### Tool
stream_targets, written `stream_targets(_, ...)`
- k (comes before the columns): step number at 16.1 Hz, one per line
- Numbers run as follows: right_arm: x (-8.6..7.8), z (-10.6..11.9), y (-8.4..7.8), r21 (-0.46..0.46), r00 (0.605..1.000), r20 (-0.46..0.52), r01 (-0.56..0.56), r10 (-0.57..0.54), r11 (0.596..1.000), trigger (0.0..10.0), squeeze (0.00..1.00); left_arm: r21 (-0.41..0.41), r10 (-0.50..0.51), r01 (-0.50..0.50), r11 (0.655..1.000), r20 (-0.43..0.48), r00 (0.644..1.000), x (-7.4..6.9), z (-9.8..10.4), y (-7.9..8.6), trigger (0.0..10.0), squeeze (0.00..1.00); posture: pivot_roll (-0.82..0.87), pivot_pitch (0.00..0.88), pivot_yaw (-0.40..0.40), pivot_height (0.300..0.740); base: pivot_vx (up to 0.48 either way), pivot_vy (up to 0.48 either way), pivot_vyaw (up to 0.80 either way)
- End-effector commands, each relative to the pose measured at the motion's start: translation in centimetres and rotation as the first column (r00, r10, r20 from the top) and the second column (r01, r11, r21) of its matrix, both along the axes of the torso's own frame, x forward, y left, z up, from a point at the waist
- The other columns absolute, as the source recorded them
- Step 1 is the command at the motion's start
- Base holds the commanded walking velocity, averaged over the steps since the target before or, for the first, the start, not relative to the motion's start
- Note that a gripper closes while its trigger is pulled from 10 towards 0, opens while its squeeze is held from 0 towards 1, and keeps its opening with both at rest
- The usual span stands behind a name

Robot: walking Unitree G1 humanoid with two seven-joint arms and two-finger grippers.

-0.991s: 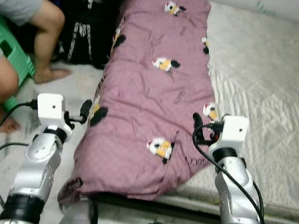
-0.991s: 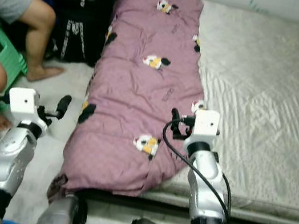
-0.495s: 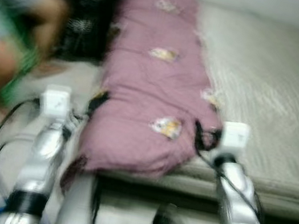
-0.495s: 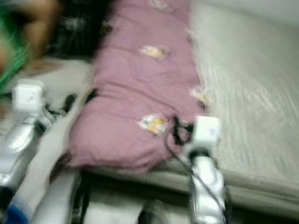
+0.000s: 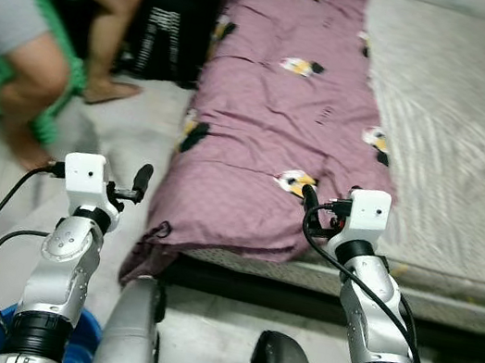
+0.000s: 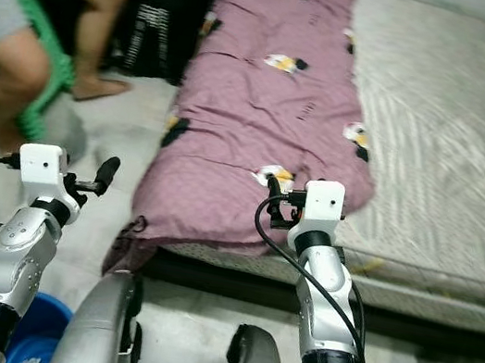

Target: Clean up the room

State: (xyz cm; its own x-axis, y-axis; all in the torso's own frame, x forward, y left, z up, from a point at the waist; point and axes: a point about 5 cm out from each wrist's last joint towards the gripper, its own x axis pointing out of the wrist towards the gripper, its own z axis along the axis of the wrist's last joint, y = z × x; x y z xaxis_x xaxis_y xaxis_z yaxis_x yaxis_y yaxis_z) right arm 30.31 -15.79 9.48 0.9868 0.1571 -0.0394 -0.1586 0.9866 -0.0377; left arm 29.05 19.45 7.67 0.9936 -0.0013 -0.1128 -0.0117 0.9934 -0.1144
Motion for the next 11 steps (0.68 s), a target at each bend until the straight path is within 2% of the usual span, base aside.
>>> stream_targets(1,-0.01,0.15,-0.32,-0.002,1.000,0.009,0.016,-0.016,1.000,10.0,0.00,-0.003,-0.016,0.016,1.000,0.022,1.000,0.04,0.47,-0.05,10.0,0.00,0.00,0.119,-0.047,0.638,0.000,0.000,0.00)
stream_targets(11,-0.03,0.10,-0.36,-0.006,1.000,0.009,0.027,-0.027,1.000,10.0,0.00,-0.013,-0.030,0.031,0.999,0.033,0.999,0.04,0.63,-0.05,10.0,0.00,0.00,0.131,-0.043,0.638,0.385,0.000,0.00)
